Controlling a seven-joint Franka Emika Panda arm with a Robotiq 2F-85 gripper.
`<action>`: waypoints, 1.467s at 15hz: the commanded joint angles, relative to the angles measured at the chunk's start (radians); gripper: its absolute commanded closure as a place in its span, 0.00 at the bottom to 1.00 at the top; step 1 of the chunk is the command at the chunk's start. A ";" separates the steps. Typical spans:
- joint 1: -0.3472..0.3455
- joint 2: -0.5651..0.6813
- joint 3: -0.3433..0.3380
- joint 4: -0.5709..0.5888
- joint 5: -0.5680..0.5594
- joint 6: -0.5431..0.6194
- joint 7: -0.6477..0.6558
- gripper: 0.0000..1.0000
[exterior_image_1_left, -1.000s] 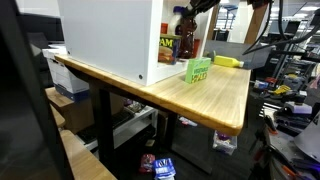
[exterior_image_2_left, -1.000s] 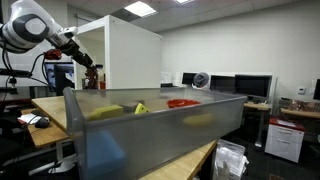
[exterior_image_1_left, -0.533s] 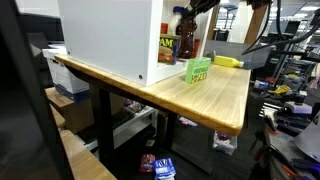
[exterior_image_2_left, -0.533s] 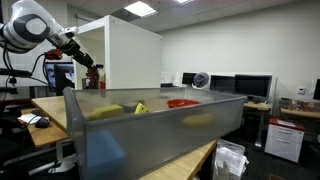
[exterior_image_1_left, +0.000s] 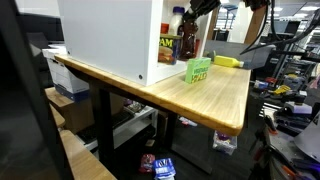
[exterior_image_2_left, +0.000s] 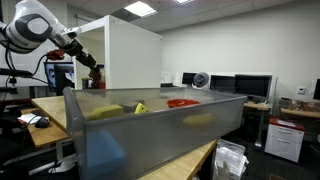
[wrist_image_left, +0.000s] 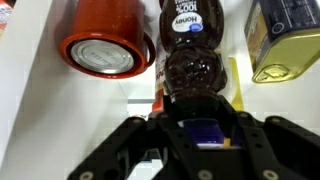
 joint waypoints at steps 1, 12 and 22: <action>-0.006 -0.007 -0.007 0.003 -0.026 0.014 0.035 0.80; -0.010 0.018 0.026 0.018 -0.017 0.013 0.086 0.80; -0.105 0.015 0.118 0.024 -0.029 0.083 0.172 0.80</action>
